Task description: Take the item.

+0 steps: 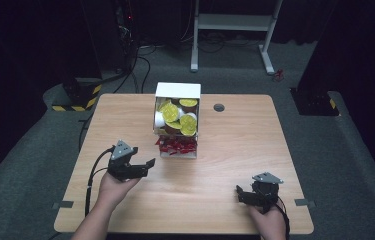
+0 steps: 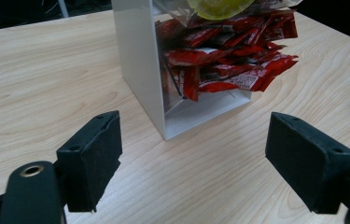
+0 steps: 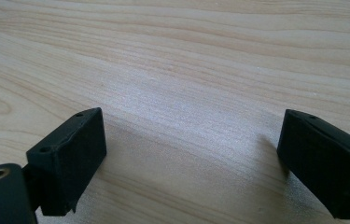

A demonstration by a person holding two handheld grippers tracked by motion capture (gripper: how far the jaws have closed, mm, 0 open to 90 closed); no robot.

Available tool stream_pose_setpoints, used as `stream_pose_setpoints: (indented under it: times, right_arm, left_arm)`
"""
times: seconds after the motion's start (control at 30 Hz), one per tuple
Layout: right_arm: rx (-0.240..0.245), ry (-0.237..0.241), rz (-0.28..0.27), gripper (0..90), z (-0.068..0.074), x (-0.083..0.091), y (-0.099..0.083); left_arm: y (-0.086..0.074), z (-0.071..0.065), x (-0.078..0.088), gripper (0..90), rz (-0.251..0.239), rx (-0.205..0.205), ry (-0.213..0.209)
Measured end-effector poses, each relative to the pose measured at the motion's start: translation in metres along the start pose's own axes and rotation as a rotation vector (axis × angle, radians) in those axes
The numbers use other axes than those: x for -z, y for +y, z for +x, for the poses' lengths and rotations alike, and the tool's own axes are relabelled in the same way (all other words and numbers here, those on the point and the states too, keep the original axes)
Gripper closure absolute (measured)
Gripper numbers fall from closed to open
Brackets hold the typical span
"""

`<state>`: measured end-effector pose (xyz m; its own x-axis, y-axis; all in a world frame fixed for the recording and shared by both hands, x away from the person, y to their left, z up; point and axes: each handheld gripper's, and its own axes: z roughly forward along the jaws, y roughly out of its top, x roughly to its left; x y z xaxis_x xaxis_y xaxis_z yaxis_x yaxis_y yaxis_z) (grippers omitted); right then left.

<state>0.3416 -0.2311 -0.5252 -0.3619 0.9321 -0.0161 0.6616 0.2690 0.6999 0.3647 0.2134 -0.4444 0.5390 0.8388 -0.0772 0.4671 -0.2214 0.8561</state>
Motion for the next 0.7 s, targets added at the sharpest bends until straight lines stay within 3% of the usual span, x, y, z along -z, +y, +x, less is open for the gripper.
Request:
stream_pose_setpoints:
  times: [0.23, 0.33, 0.53, 0.7]
  right_arm:
    - [-0.009, 0.003, 0.002, 7.9, 0.001, 0.000, 0.000]
    - [-0.008, 0.002, 0.002, 7.9, 0.001, 0.000, 0.000]
    - [-0.009, 0.002, 0.002, 7.9, 0.001, 0.000, 0.000]
    - [-0.009, 0.002, 0.002, 7.9, 0.001, 0.000, 0.000]
  left_arm:
    - [0.005, -0.004, -0.007, 22.2, 0.000, -0.012, 0.010]
    - [0.008, -0.002, -0.009, 29.6, -0.008, -0.001, -0.012]
    - [0.012, -0.004, -0.017, 34.5, 0.013, -0.027, -0.006]
    - [0.012, -0.004, -0.023, 37.2, 0.026, -0.021, -0.022]
